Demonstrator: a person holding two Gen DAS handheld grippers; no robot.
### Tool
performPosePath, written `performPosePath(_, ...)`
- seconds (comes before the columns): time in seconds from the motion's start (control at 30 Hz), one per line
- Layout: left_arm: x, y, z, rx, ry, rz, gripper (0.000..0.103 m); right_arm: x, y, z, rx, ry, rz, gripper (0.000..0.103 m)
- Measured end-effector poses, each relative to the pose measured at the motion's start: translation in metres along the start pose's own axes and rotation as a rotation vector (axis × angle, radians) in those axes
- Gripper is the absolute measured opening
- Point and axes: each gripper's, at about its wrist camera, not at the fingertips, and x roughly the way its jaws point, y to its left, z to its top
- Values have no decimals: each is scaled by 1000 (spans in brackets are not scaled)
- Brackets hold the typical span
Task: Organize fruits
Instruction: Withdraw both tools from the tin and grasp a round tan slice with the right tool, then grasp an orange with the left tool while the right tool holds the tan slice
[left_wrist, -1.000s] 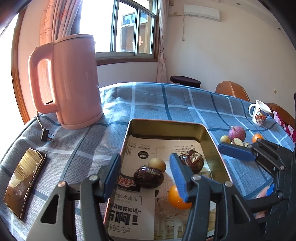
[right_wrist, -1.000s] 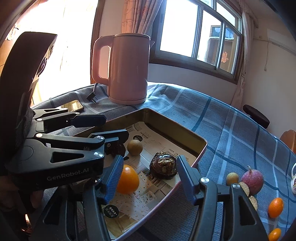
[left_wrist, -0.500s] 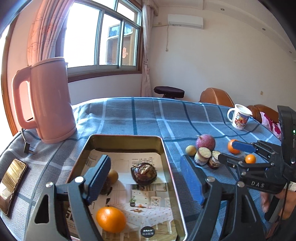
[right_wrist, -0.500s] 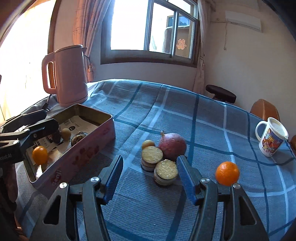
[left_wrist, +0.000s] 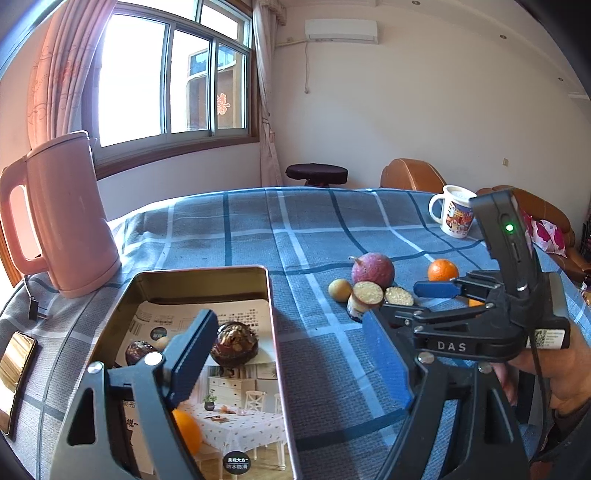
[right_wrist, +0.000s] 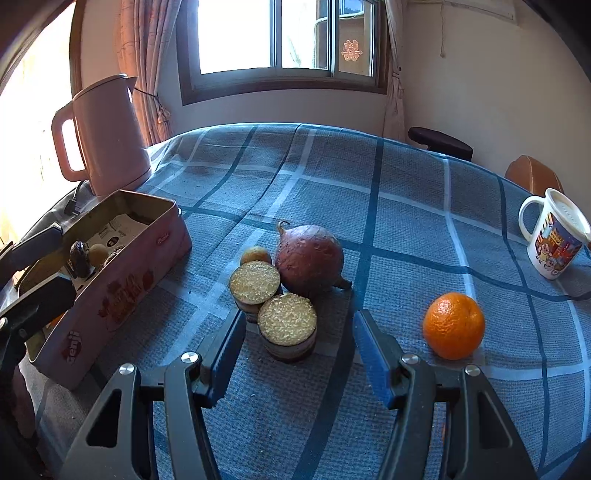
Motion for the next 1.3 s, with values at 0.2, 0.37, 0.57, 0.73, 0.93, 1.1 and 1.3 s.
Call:
performPosePath(0.2, 5, -15, 3, 24, 7, -25, 83, -6, -3, -1, 17, -35, 11, 37)
performPosePath(0.37, 13, -38, 11, 41, 19, -78, 83, -36, -18, -10, 57, -124, -35, 36)
performPosePath(0.57, 29, -89, 20, 90, 54, -178, 83, -76, -68, -28, 159, -199, -183, 36)
performPosePath(0.73, 47, -132, 26, 125, 84, -229, 83, -86, -113, -41, 259, -193, -272, 37)
performPosePath(0.93, 67, -170, 28, 126, 130, -295, 83, -88, -145, -58, 333, -175, -304, 37)
performPosePath(1.1, 87, -189, 25, 115, 192, -327, 80, -93, -155, -63, 348, -166, -318, 37)
performPosePath(1.3, 102, -204, 21, 116, 256, -369, 61, -94, -163, -67, 380, -163, -293, 37)
